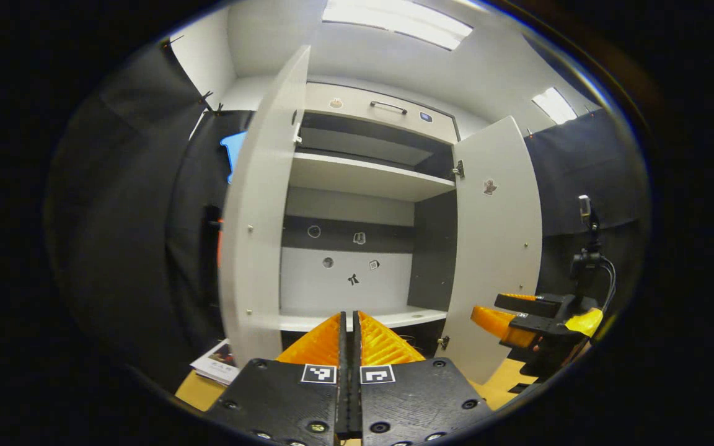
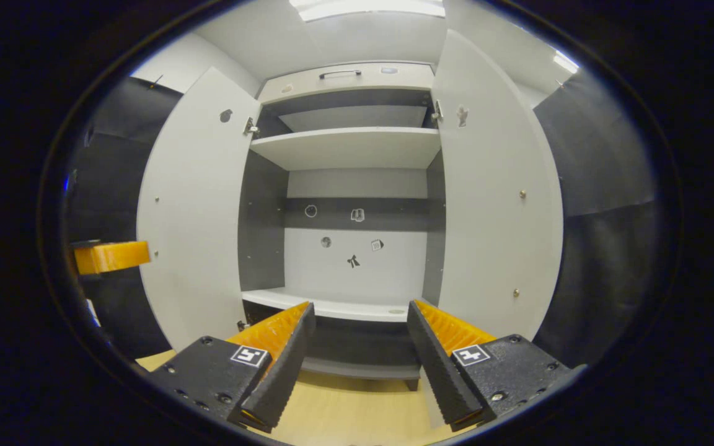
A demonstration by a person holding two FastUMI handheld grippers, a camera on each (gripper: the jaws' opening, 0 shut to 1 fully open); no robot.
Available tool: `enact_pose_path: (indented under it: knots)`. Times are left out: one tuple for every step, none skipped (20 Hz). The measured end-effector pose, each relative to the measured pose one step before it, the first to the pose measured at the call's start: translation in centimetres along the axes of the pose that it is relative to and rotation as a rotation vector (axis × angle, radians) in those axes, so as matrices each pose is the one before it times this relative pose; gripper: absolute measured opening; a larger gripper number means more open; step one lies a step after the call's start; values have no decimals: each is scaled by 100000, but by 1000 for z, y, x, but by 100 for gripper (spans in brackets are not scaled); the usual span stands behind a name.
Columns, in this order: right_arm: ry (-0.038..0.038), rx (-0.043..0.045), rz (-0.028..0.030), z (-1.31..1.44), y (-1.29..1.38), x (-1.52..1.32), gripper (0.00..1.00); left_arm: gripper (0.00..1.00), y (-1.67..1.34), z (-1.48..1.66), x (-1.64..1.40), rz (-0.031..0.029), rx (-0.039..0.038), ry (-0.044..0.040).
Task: Open the right door of the double-door shoe cabinet with the right hand, and open the left door with the left hand.
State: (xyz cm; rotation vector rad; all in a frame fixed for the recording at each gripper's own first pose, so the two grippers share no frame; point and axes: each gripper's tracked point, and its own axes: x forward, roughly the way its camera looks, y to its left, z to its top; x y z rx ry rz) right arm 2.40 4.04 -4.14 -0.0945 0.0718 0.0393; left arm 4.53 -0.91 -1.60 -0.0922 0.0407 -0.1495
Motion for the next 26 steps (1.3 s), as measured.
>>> enact_pose_path:
  knots:
    - [300, 445, -494, -36, -439, -71, 91, 0, -543, -607, 1533, 864, 451, -153]
    - [-510, 734, -649, 241, -503, -144, 93, 0, -756, -650, 1131, 715, 728, -718]
    - [-535, 405, -658, 272, -470, -163, 93, 0, -715, -611, 760, 368, -22, -810]
    - [-58, 48, -1502, 105, -658, -291, 93, 0, -872, -469, 1067, 381, -538, 107]
    - [-434, -164, -775, 113, -553, -339, 93, 0, -427, -568, 573, 1145, -340, 39]
    - [-623, -21, -500, 80, -362, -319, 93, 0, -350, -383, 538, 834, 721, -16]
    - [-436, -146, -312, 8, -358, -225, 91, 4, -592, -140, 71, -1601, 440, -796]
    - [-183, -286, -440, -3, -346, -147, 94, 8, -343, 242, 35, -714, -545, -1195]
    - [-652, -144, -290, 72, -250, -95, 93, 11, -287, 336, 126, -1039, -1505, -1296]
    - [-644, 136, 2, 104, -152, 17, 93, 13, -300, 384, 37, -580, -744, -767]
    - [-379, 489, -93, 13, -175, 51, 93, 29, 126, 260, -79, 1201, 1057, -378]
    - [-104, 848, 289, 23, -53, 40, 93, 39, 155, 290, -25, 1039, 2100, -117]
    - [6, 1009, 417, 21, -37, 126, 93, 51, 343, 284, -127, 1359, 2397, -512]
    - [-43, 1119, 325, 34, 33, 110, 93, 54, 64, 291, -143, 609, 2047, -542]
    - [-253, 712, -110, 16, -45, 207, 93, 60, 167, 125, -92, 894, 1514, -346]
    - [219, 227, -595, -6, -63, 260, 93, 61, 170, -100, -122, 1019, 887, 901]
    - [-96, -223, -226, 7, 57, 158, 93, 64, -181, -496, -246, -719, 732, 2192]
    - [-123, -301, -274, 78, 96, 93, 94, 68, 33, -502, -470, 577, 629, 1793]
    - [-261, -197, 48, -20, 84, -31, 94, 77, 259, -927, -471, 1667, 889, 1801]
    - [-540, -143, 903, 69, 326, -102, 94, 97, 195, 88, -139, 1393, 569, 667]
    - [-568, -118, 1042, -44, 339, -44, 93, 97, 119, 70, -203, 707, -194, -749]
    - [93, 24, 637, -151, 217, -75, 94, 97, -25, -106, -78, 214, -796, 39]
    - [178, -21, 721, -187, 278, 16, 93, 96, -58, -38, -182, -323, -1166, 253]
    - [-50, -209, 586, -126, 288, 13, 93, 97, 111, 154, -85, 179, -1252, -333]
    - [226, -332, -58, -216, 86, 56, 93, 97, 285, 210, -104, 752, -1087, -502]
    - [562, -185, -113, -206, 69, 35, 94, 96, 351, 276, -76, 918, -740, -551]
